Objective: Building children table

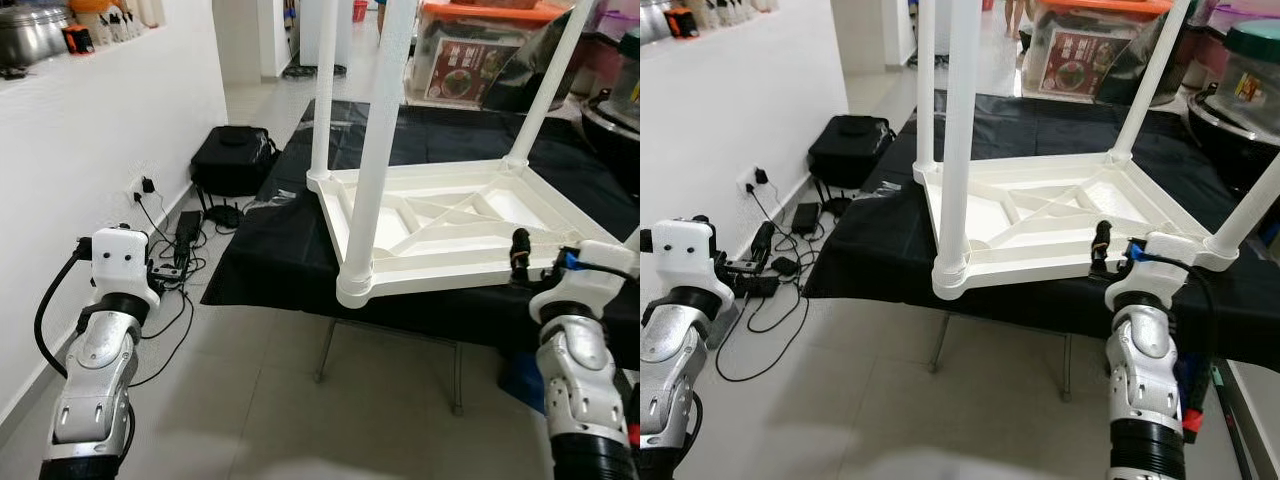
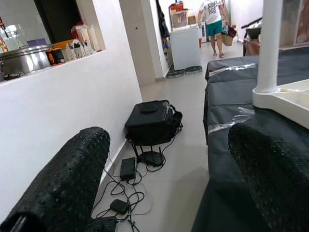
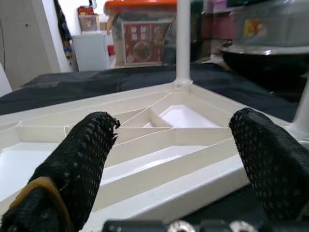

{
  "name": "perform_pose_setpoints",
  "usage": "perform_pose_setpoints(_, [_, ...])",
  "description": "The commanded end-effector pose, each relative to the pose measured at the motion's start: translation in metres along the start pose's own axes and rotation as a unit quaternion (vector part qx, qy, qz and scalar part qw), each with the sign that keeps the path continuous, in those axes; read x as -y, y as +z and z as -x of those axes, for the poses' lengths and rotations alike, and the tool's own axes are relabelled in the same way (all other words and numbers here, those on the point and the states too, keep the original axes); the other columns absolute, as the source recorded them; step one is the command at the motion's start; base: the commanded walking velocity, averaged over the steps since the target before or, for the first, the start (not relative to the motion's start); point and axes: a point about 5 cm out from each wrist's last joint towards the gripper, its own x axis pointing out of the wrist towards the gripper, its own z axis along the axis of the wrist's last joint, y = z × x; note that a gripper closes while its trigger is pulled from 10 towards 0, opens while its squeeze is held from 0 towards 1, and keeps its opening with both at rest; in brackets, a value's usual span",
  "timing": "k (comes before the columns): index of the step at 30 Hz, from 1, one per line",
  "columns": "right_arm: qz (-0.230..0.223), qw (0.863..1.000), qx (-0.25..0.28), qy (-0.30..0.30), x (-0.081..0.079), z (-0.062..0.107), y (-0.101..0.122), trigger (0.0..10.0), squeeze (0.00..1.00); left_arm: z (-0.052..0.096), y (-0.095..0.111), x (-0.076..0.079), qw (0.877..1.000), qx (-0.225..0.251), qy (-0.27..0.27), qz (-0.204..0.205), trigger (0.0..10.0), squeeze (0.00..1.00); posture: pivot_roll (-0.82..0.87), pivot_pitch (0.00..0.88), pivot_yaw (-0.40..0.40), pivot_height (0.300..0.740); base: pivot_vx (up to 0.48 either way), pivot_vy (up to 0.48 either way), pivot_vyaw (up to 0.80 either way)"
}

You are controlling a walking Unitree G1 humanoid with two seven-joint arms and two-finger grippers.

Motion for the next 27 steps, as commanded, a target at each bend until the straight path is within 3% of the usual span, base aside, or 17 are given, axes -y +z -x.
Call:
perform_pose_setpoints(1, [-0.002,1.0,0.002,-0.003,0.0,0.001,0.0,10.0,0.0,-0.002,-0.001,0.0,1.0,0.0,-0.002,-0.004,10.0,0.0,0.12,0.0,-0.037,0.74,0.345,0.0,0.0])
perform_pose_setpoints(9, [0.001,1.0,0.006,-0.005,0.004,-0.002,0.004,10.0,0.0,-0.003,0.001,0.002,1.0,-0.001,-0.005,-0.004,10.0,0.0,0.12,0.0,-0.037,0.74,0.33,0.0,0.0])
perform_pose_setpoints(18, [0.0,1.0,0.011,-0.008,0.005,-0.002,0.007,10.0,0.0,-0.004,0.002,-0.002,1.0,-0.004,-0.002,0.0,10.0,0.0,0.12,0.0,-0.036,0.74,0.0,0.0,0.0])
perform_pose_setpoints(23, [-0.005,1.0,0.004,-0.013,0.008,-0.003,0.006,10.0,0.0,-0.001,-0.004,0.011,0.999,-0.019,-0.038,0.027,10.0,0.0,0.12,0.0,-0.035,0.74,0.0,0.0,0.0])
perform_pose_setpoints(24, [-0.011,1.0,-0.006,-0.011,0.017,-0.006,0.004,10.0,0.0,0.009,-0.014,0.023,0.995,-0.042,-0.08,0.038,10.0,0.0,0.12,0.0,-0.036,0.74,0.0,0.0,0.0])
perform_pose_setpoints(27, [-0.015,1.0,-0.012,-0.006,0.02,-0.008,0.003,10.0,0.0,0.013,-0.019,0.027,0.993,-0.054,-0.091,0.043,10.0,0.0,0.12,0.0,-0.034,0.74,0.0,0.0,0.0])
